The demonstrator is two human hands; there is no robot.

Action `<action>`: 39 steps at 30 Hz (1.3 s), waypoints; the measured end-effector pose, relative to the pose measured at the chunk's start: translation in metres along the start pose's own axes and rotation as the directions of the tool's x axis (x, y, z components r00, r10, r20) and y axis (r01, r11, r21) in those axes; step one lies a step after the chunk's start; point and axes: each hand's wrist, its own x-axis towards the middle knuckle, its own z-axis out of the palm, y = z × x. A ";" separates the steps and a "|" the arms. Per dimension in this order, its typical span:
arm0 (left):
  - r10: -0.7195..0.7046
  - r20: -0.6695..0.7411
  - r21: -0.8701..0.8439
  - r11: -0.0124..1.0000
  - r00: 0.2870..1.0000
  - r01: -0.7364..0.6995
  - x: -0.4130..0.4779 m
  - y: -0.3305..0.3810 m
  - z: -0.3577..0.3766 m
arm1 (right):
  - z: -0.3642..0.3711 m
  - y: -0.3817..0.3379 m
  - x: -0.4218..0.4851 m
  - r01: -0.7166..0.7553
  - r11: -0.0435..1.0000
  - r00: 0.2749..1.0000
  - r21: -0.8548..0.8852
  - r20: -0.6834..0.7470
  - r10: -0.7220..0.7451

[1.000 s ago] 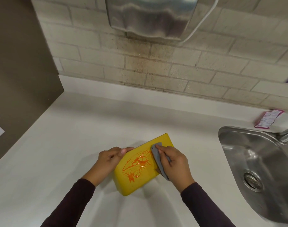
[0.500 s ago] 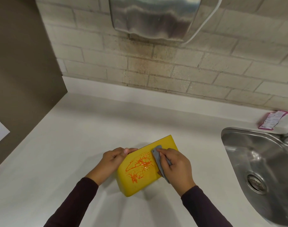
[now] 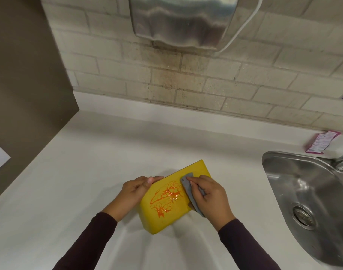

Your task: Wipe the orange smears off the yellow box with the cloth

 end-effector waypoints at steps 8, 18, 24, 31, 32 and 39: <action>-0.012 -0.001 -0.007 1.000 1.000 0.012 0.000 -0.001 0.001 | 0.011 -0.012 0.003 -0.036 0.999 0.999 0.004 -0.006 0.036; -0.019 0.023 0.032 0.999 1.000 0.018 0.001 0.003 -0.002 | 0.007 -0.011 0.008 -0.123 0.992 0.990 0.041 -0.060 0.125; -0.021 0.022 0.037 0.999 1.000 0.021 0.001 0.003 -0.003 | 0.010 -0.022 -0.003 -0.021 0.999 0.999 0.051 0.039 0.019; -0.018 0.032 0.064 0.998 0.999 0.016 0.003 0.002 -0.004 | 0.008 -0.020 0.007 -0.099 0.993 0.991 0.057 -0.085 0.104; -0.017 0.032 0.061 0.998 0.999 0.016 0.003 0.002 -0.005 | 0.012 -0.023 0.008 -0.091 0.995 0.993 0.045 -0.067 0.094; -0.030 0.045 0.044 0.999 0.999 0.028 0.003 0.000 -0.006 | 0.010 -0.020 -0.004 -0.008 1.000 0.999 0.017 0.050 0.007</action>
